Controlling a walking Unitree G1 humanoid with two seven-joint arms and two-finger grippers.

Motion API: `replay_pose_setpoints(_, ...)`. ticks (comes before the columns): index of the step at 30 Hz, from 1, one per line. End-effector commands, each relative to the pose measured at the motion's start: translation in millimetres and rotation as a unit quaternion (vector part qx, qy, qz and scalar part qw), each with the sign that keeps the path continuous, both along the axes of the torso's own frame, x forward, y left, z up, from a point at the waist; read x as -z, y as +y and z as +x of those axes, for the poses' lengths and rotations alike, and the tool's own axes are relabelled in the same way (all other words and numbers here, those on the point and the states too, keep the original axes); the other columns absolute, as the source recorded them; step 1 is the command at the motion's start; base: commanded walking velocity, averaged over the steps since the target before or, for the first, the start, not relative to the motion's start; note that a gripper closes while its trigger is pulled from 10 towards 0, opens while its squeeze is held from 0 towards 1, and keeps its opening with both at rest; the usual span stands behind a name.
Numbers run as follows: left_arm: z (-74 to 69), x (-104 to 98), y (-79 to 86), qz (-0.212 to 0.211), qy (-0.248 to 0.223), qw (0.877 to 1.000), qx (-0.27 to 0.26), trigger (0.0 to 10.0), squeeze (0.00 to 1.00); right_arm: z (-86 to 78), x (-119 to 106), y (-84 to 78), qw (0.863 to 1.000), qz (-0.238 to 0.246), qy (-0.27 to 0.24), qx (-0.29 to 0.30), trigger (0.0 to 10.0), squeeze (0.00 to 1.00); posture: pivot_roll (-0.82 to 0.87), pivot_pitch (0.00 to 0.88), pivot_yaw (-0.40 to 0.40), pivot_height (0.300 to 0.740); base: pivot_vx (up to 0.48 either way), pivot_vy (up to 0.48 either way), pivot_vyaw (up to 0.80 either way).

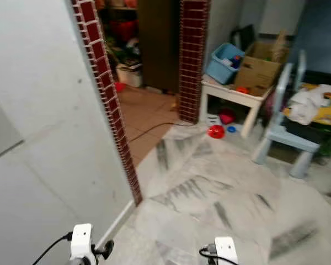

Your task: Hang keys on a hook

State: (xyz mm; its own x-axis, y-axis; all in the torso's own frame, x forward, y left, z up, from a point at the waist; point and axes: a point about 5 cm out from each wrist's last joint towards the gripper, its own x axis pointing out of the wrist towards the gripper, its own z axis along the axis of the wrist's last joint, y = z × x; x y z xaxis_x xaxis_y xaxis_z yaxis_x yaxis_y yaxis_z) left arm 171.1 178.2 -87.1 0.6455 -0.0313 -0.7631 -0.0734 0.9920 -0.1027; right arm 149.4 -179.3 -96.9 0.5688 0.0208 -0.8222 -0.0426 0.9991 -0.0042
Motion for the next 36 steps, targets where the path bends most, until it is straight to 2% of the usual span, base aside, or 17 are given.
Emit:
replay_pose_setpoints(1,2.8,-1.5,3.0,0.002,-0.003,1.000,-0.001,10.0,0.00,2.2,-0.5,3.1,1.000,0.004,-0.003,0.002,10.0,0.00,-0.03,0.000,0.038,0.740,0.000,0.000,-0.53)
replay_pose_setpoints(17,3.8,-2.2,2.9,0.010,-0.006,1.000,0.016,10.0,0.00,1.0,0.0,3.3,1.000,0.003,0.000,-0.001,10.0,0.00,-0.03,0.000,0.036,0.740,0.000,0.000,-0.52)
replay_pose_setpoints(25,4.1,-2.2,1.9,0.012,-0.004,1.000,0.022,10.0,0.00,0.6,0.2,3.6,1.000,0.003,0.001,-0.002,10.0,0.00,-0.03,0.000,0.038,0.740,0.000,-0.441,-0.51)
replay_pose_setpoints(36,2.0,-0.7,2.5,0.003,0.004,1.000,0.004,10.0,0.00,0.3,0.3,3.6,1.000,0.000,0.001,-0.004,10.0,0.00,-0.04,0.000,0.039,0.740,0.000,0.000,-0.50)
